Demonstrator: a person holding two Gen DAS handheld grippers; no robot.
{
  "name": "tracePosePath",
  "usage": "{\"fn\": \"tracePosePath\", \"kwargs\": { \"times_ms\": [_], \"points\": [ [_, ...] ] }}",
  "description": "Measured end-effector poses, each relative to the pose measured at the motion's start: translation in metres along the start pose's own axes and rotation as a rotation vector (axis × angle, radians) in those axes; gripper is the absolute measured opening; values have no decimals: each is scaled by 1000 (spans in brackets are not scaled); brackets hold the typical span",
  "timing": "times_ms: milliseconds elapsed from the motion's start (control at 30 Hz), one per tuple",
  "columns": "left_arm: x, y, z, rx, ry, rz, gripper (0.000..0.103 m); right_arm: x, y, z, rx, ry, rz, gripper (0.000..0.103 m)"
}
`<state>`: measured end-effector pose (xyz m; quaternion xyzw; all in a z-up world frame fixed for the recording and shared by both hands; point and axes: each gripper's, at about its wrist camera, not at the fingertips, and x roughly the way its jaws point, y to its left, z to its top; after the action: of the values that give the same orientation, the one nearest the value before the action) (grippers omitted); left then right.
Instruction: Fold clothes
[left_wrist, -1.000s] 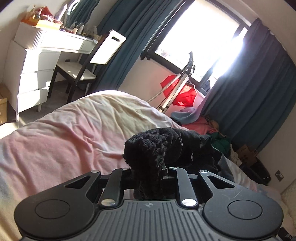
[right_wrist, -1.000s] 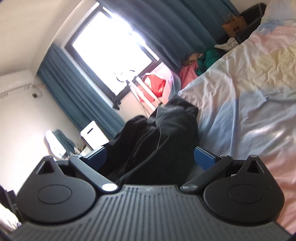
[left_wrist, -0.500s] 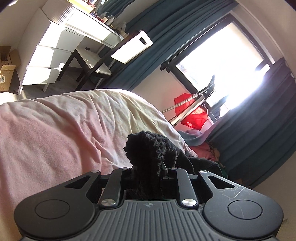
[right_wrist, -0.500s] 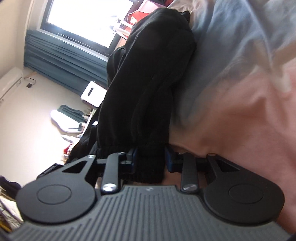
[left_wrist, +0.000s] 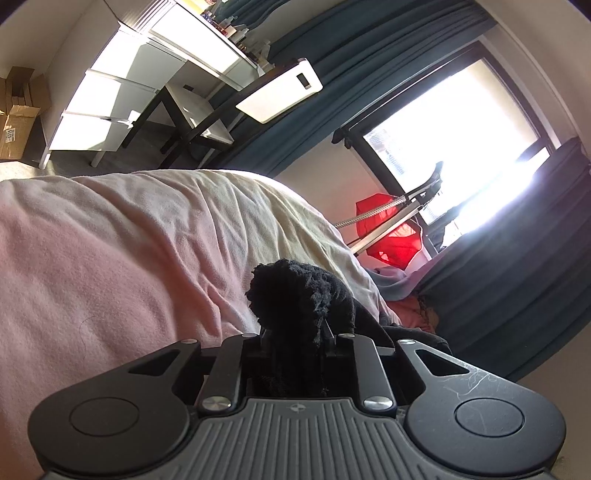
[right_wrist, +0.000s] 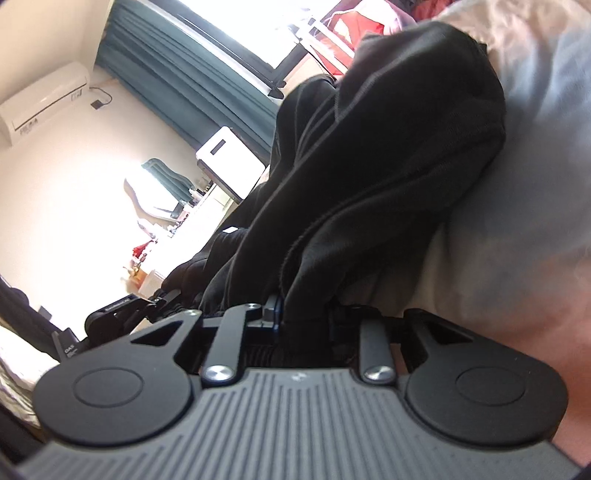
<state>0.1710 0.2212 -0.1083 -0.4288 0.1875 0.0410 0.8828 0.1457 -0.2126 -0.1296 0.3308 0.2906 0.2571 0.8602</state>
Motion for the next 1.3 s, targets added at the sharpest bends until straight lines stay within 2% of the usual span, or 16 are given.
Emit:
{"fn": "tracePosePath", "kwargs": {
  "times_ms": [100, 200, 300, 400, 567, 667, 800, 933, 1000, 1067, 1200, 1233, 1300],
  "points": [
    [-7, -5, 0, -4, 8, -43, 20, -25, 25, 15, -48, -52, 23, 23],
    [-20, -20, 1, -4, 10, -137, 20, -64, 55, 23, -101, -105, 49, 22],
    [-31, -25, -1, -106, 48, -214, 20, -104, 79, 25, -173, -134, 39, 22],
    [-32, -28, -7, -58, 103, -160, 20, -116, 86, 17, -174, -95, -34, 22],
    [-19, -11, -25, -18, 200, -31, 20, -83, 38, -28, -17, 90, -167, 23],
    [-23, -6, -32, 21, 200, 17, 24, -69, 24, -47, 8, 149, -235, 23],
    [-36, -2, -34, 42, 219, 70, 34, -67, 19, -52, 31, 149, -238, 23],
    [-61, -7, -36, 90, 279, 141, 49, -70, 16, -50, 54, 140, -218, 23],
    [-77, -13, -41, 154, 310, 144, 47, -74, 15, -48, 63, 133, -203, 23],
    [-96, -36, -61, 341, 342, 155, 47, -78, 14, -47, 73, 124, -185, 23],
    [-128, -79, -103, 676, 351, 43, 54, -82, 16, -43, 85, 95, -136, 23],
    [-134, -90, -115, 749, 355, -7, 56, -85, 17, -41, 89, 84, -123, 23],
    [-139, -102, -135, 846, 357, -56, 62, -89, 17, -37, 101, 66, -102, 23]
  ]
}}
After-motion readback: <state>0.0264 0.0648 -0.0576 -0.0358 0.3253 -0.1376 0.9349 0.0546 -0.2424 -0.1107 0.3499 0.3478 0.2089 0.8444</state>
